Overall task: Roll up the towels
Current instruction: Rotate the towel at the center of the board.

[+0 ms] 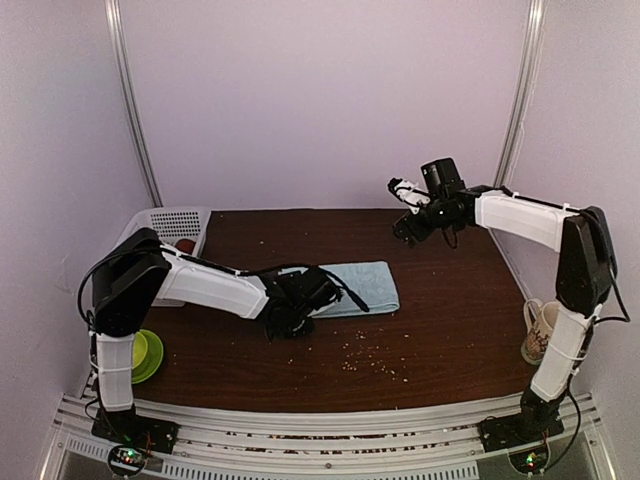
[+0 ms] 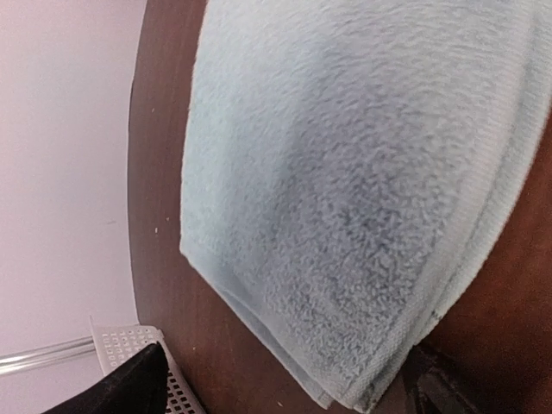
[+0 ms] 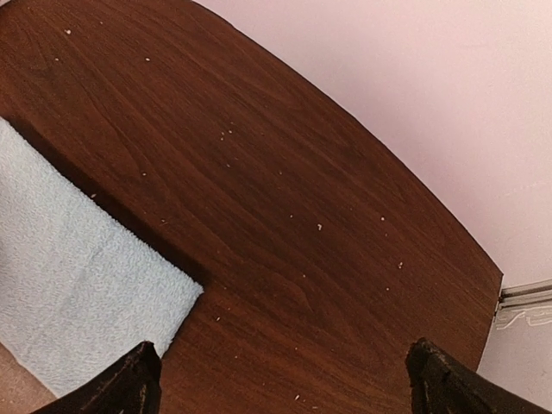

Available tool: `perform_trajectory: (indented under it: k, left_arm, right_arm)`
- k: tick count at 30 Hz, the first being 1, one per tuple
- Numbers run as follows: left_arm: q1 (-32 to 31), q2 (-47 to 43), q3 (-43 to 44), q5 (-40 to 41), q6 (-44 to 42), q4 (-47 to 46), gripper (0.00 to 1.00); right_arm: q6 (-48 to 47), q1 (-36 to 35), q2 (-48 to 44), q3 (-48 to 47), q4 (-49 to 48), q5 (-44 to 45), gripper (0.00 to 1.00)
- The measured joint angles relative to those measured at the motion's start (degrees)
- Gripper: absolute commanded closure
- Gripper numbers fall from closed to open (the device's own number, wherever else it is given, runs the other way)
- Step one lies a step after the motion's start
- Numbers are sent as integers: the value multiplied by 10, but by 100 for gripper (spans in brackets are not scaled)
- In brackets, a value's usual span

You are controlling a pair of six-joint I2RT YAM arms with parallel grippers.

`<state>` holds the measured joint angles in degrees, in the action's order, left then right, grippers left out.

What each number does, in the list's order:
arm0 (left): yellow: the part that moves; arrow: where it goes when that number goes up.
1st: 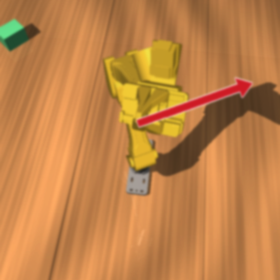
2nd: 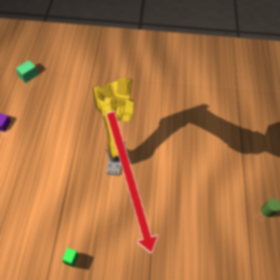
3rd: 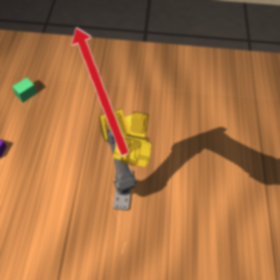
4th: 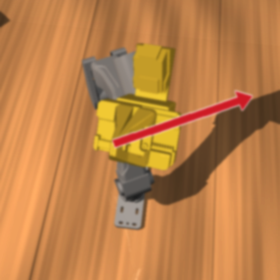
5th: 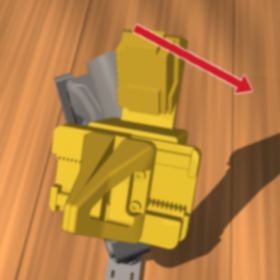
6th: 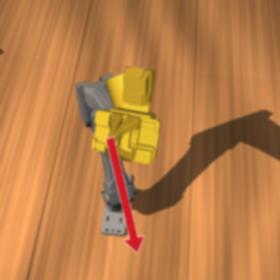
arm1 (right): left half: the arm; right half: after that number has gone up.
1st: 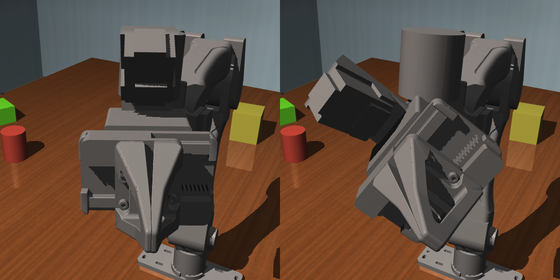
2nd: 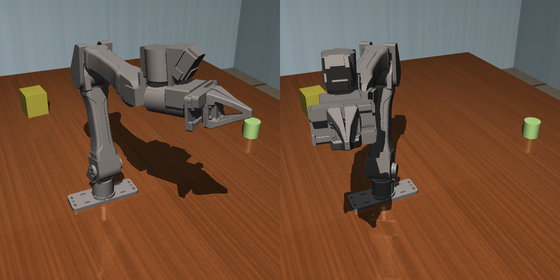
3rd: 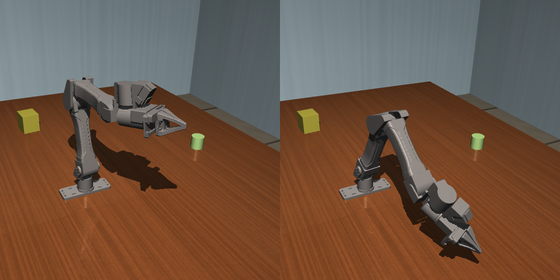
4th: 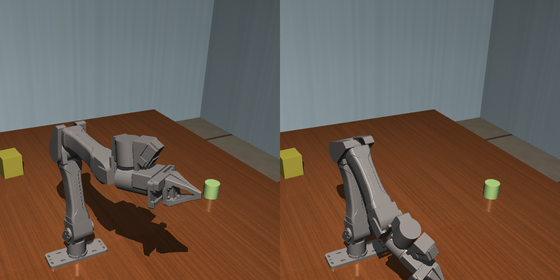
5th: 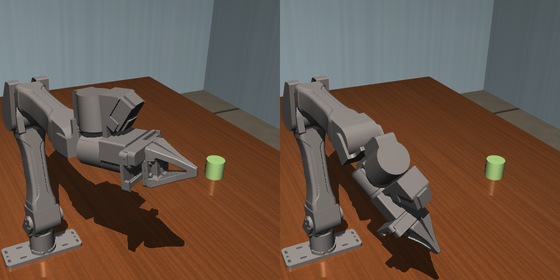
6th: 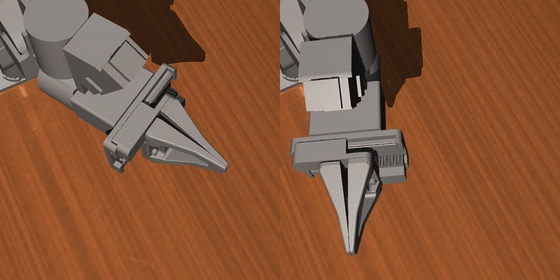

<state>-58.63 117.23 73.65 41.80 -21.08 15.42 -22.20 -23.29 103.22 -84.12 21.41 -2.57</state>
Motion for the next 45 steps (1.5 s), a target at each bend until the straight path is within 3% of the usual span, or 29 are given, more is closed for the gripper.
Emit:
perform_trajectory:
  k: [6, 12, 15, 28, 39, 45]
  left_arm:
    - [72, 39, 31, 43, 3, -42, 2]
    - [142, 149, 177, 108, 10, -58, 2]
    - [161, 160, 191, 116, 16, -66, 2]
    - [151, 7, 16, 36, 82, -128, 2]
    - [113, -117, -97, 12, 118, -193, 2]
    - [63, -197, -188, -30, 85, -256, 2]
  right_arm:
    - [-6, 0, 113, -80, 14, 43, 0]
    - [-3, 0, 217, -162, 37, 82, 0]
    - [-1, -1, 237, -172, 45, 99, 0]
    - [5, -5, 235, -120, 74, 102, 0]
    - [7, -60, 140, 8, 113, -7, 0]
    - [-9, -124, 89, 55, 123, -67, 0]
